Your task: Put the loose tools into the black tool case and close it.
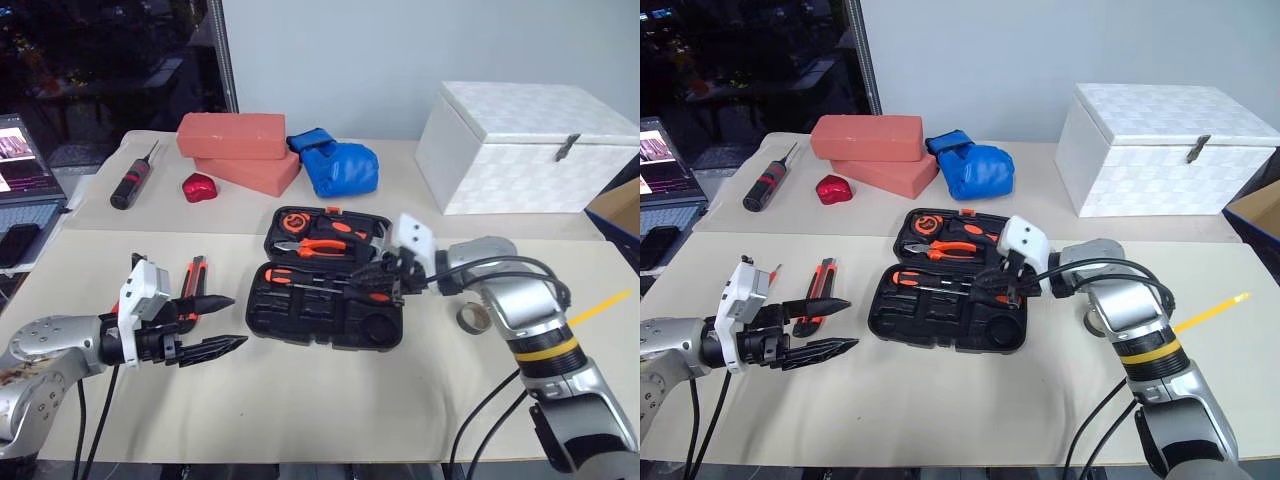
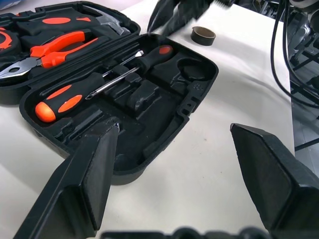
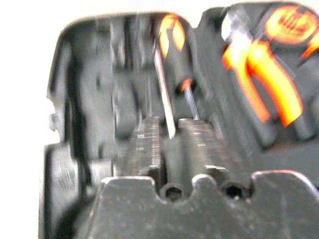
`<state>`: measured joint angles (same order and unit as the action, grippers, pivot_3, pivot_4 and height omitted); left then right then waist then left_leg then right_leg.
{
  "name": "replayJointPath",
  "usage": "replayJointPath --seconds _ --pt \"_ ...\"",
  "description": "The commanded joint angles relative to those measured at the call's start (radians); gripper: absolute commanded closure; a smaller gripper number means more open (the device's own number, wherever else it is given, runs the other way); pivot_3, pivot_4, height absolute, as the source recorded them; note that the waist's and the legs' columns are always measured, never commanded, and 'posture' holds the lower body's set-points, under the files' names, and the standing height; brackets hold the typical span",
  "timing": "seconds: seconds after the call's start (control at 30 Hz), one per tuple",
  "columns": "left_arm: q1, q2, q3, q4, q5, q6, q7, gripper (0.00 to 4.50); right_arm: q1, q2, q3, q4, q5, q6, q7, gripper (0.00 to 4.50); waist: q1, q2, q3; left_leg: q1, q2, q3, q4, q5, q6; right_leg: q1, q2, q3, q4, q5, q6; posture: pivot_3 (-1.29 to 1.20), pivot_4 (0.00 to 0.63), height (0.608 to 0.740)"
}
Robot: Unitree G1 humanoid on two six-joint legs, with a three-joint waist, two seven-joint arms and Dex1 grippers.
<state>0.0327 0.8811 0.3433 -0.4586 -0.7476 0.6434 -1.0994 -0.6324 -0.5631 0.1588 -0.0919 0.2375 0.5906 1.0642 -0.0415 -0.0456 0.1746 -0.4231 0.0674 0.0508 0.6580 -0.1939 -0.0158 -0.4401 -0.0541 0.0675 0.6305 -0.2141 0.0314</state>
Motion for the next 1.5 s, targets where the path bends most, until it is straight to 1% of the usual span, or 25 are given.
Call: replayJointPath --seconds 0.03,0.1,0.17,0.27,0.3,0.43,0.47,0.53,0.57,0.6,0.67,0.7,0.73,0.77,0.8,0.87,0.9,0.93,1.03,1.07,1.13,1.23,1.43,1.47,1.5 --pt "0.007 -0.001 0.013 -0.017 0.002 -0.033 0.003 0.7 0.066 0.061 -0.026 0.025 -0.071 -0.107 -0.179 4.42 0.0 0.0 0.0 0.0 0.0 0.0 0.0 0.0 0.0 0.0 0.0 0.0 0.0 0.0 0.0 0.0 0.15 0.74" --pt "0.011 -0.001 0.014 -0.011 0.004 -0.038 0.003 0.7 0.105 0.063 0.027 0.048 -0.137 -0.184 -0.21 4.42 -0.001 0.0 0.0 -0.001 0.0 0.0 0.0 0.0 0.0 -0.001 0.0 0.0 0.0 0.0 0.0 0.0 0.15 0.74" --pt "0.016 0.0 0.014 -0.005 0.008 -0.043 0.004 0.7 0.135 0.087 0.079 0.085 -0.177 -0.201 -0.237 4.42 -0.001 0.0 0.0 -0.001 0.0 0.0 0.0 0.0 0.0 -0.001 0.0 0.0 0.0 0.0 -0.001 0.0 0.15 0.74" --pt "0.052 -0.015 0.023 -0.013 0.019 -0.05 0.029 0.7 0.155 0.069 0.205 0.189 -0.327 -0.361 -0.261 4.42 -0.009 0.0 -0.001 0.001 0.0 0.001 0.0 0.0 0.0 0.0 0.0 0.001 0.0 0.0 0.0 0.0 0.15 0.74" --pt "0.063 -0.021 0.026 -0.016 0.023 -0.053 0.039 0.7 0.158 0.063 0.22 0.205 -0.352 -0.392 -0.264 4.42 -0.014 -0.001 -0.002 0.002 0.0 0.001 0.0 0.0 0.0 0.001 0.0 0.001 0.0 0.0 -0.001 0.0 0.15 0.74" --pt "0.096 -0.072 0.069 -0.02 0.023 -0.045 0.136 0.7 0.179 0.03 0.182 0.177 -0.369 -0.512 -0.281 4.42 -0.015 -0.002 -0.003 0.009 0.0 0.001 0.0 0.0 0.0 0.007 0.0 0.001 0.0 0.0 -0.001 0.0 0.15 0.74" --pt "0.096 -0.086 0.079 -0.02 0.017 -0.037 0.164 0.7 0.183 0.031 0.164 0.165 -0.355 -0.545 -0.283 4.42 -0.013 -0.003 -0.003 0.009 0.0 0.001 0.0 0.0 0.0 0.007 0.0 0.001 0.0 0.0 -0.001 0.0 0.15 0.74" --pt "0.061 -0.154 0.104 0.002 0.07 -0.031 0.339 0.7 0.193 0.102 0.03 0.094 -0.153 -0.549 -0.272 4.42 -0.003 -0.003 -0.003 0.009 0.0 0.001 0.0 0.0 0.0 0.007 -0.001 0.001 0.0 0.0 -0.001 0.0 0.15 0.74" --pt "0.047 -0.178 0.112 0.01 0.095 -0.031 0.403 0.7 0.194 0.122 -0.012 0.071 -0.087 -0.552 -0.261 4.42 -0.001 -0.003 -0.003 0.009 0.0 0.001 0.0 0.0 0.0 0.007 -0.001 0.001 0.0 0.0 -0.001 0.0 0.15 0.74" --pt "0.024 -0.193 0.126 0.032 0.103 -0.011 0.462 0.7 0.202 0.108 -0.05 0.004 0.027 -0.498 -0.187 4.42 0.0 -0.003 -0.002 0.008 0.0 0.001 0.0 0.0 0.0 0.007 -0.001 0.001 0.0 0.001 -0.001 0.0 0.15 0.74" --pt "-0.017 -0.192 0.151 0.081 0.095 0.059 0.536 0.7 0.208 0.066 -0.09 -0.085 0.13 -0.349 -0.141 3.9 0.002 -0.002 0.001 0.007 0.0 0.001 0.0 0.0 0.0 0.006 -0.001 0.001 0.001 0.002 0.001 0.0 0.15 0.74" --pt "-0.041 -0.182 0.161 0.117 0.1 0.092 0.57 0.7 0.212 0.039 -0.096 -0.124 0.156 -0.323 -0.115 3.73 0.002 -0.002 0.001 0.006 0.0 0.001 0.0 0.0 0.0 0.005 -0.001 0.001 0.001 0.002 0.001 0.0 0.15 0.74" --pt "-0.061 -0.169 0.165 0.147 0.113 0.109 0.591 0.7 0.218 0.019 -0.101 -0.157 0.175 -0.31 -0.102 3.46 0.003 -0.002 0.001 0.007 0.0 0.001 0.001 0.0 0.0 0.006 -0.001 0.001 0.001 0.002 0.002 0.0 0.15 0.74" --pt "-0.084 -0.146 0.165 0.192 0.135 0.116 0.605 0.7 0.232 -0.011 -0.115 -0.208 0.214 -0.286 -0.08 3.01 0.003 -0.002 0.001 0.007 0.0 0.001 0.0 0.0 0.0 0.006 -0.001 0.001 0.001 0.002 0.002 0.0 0.15 0.74" --pt "-0.106 -0.112 0.156 0.254 0.164 0.13 0.612 0.7 0.252 -0.048 -0.13 -0.264 0.253 -0.252 -0.057 2.71 0.003 -0.003 0.001 0.007 0.0 0.001 0.0 0.0 0.0 0.006 0.0 0.001 0.001 0.002 0.001 0.0 0.15 0.74" --pt "-0.133 -0.051 0.13 0.358 0.214 0.115 0.586 0.7 0.276 -0.097 -0.152 -0.336 0.294 -0.209 -0.045 1.95 0.004 -0.003 0.001 0.007 0.0 0.001 -0.002 0.0 0.0 0.004 0.0 0.001 0.0 0.001 0.0 0.0 0.15 0.74" --pt "-0.142 -0.033 0.119 0.39 0.229 0.104 0.573 0.7 0.282 -0.11 -0.157 -0.353 0.301 -0.199 -0.046 1.7 0.002 -0.003 0.001 0.007 0.0 0.001 -0.003 0.0 0.0 0.004 0.0 0.001 0.0 0.0 0.0 0.0 0.15 0.74" --pt "-0.161 -0.006 0.093 0.429 0.245 0.097 0.545 0.7 0.292 -0.127 -0.172 -0.374 0.314 -0.193 -0.044 1.31 0.0 -0.003 0.001 0.007 0.0 0.002 -0.006 0.0 0.0 0.003 0.0 0.001 -0.001 0.0 -0.001 0.0 0.15 0.74" --pt "-0.217 0.039 0.032 0.524 0.296 0.085 0.511 0.7 0.31 -0.152 -0.197 -0.404 0.329 -0.194 -0.043 0.23 0.002 -0.003 0.001 0.007 0.0 0.003 -0.008 0.0 -0.001 0.001 0.0 0.001 -0.001 0.0 -0.001 0.0 0.15 0.74" --pt "-0.238 0.044 0.022 0.555 0.3 0.099 0.503 0.7 0.314 -0.155 -0.203 -0.41 0.335 -0.193 -0.045 0.05 0.003 -0.003 0.001 0.007 0.0 0.003 -0.009 0.0 -0.001 0.001 0.0 0.001 -0.001 0.0 -0.001 0.0 0.15 0.74" --pt "-0.26 0.064 -0.015 0.613 0.325 0.097 0.471 0.7 0.332 -0.159 -0.221 -0.426 0.339 -0.202 -0.046 0.05 0.004 -0.003 0.001 0.006 0.0 0.003 -0.01 0.001 -0.001 0.001 0.0 0.001 -0.001 0.0 -0.001 0.0 0.15 0.74" --pt "-0.267 0.077 -0.034 0.661 0.346 0.091 0.447 1.35 0.354 -0.163 -0.235 -0.445 0.338 -0.208 -0.057 0.0 0.002 -0.003 0.001 0.006 0.0 0.003 -0.012 0.0 -0.001 0.0 -0.001 0.001 -0.002 0.001 0.0 0.0 0.15 0.74" --pt "-0.233 0.078 -0.027 0.662 0.362 0.074 0.402 3.65 0.394 -0.16 -0.249 -0.469 0.342 -0.214 -0.075 0.0 0.005 -0.003 0.001 0.006 0.0 0.004 -0.014 0.0 -0.001 0.0 -0.001 0.001 -0.001 0.001 0.0 0.0 0.15 0.74" --pt "-0.225 0.077 -0.017 0.657 0.363 0.06 0.395 3.95 0.402 -0.159 -0.253 -0.472 0.345 -0.216 -0.077 0.0 0.005 -0.003 0.001 0.006 0.0 0.004 -0.014 0.0 -0.001 0.0 -0.001 0.001 -0.001 0.001 0.001 0.0 0.15 0.74" --pt "-0.22 0.071 0.004 0.643 0.35 0.033 0.378 4.04 0.411 -0.158 -0.258 -0.475 0.347 -0.219 -0.078 0.0 0.004 -0.003 0.001 0.006 0.0 0.004 -0.014 0.0 -0.001 0.0 -0.001 0.001 -0.001 0.001 0.001 0.0 0.15 0.74"
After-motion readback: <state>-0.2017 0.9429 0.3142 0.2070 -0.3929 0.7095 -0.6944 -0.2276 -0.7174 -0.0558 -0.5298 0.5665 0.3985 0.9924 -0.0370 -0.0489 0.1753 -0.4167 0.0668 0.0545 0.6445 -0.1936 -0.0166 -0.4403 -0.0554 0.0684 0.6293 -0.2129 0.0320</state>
